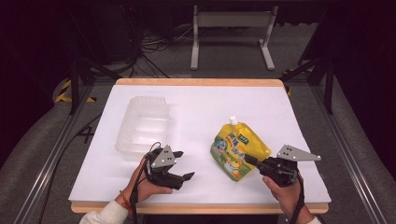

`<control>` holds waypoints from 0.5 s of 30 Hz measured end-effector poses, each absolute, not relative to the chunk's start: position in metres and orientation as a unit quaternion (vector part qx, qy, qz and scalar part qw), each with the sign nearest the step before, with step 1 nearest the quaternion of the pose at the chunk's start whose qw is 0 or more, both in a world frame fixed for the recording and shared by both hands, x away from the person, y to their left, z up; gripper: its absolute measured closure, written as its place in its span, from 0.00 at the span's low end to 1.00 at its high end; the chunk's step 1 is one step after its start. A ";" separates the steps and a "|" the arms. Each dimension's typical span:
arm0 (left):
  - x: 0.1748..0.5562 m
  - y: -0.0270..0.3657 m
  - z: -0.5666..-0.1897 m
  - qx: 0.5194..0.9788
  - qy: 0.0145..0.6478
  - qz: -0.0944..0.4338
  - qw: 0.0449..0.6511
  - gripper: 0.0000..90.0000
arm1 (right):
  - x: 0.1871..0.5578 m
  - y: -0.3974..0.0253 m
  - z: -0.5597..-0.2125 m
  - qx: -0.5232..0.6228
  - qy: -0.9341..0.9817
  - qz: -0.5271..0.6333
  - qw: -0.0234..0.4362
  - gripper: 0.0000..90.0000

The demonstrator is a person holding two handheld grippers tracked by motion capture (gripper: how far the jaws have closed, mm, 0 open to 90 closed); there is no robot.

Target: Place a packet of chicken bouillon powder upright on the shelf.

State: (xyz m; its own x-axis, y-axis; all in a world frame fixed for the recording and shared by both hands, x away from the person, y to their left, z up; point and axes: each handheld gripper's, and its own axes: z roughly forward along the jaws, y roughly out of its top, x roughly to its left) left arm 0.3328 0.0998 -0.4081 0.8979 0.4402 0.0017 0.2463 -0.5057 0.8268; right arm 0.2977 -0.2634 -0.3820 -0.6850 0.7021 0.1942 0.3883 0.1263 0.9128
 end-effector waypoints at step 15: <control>0.351 0.092 -0.390 0.851 0.198 0.120 0.472 0.25 | 0.299 -0.222 -0.360 0.289 0.773 0.545 0.147 1.00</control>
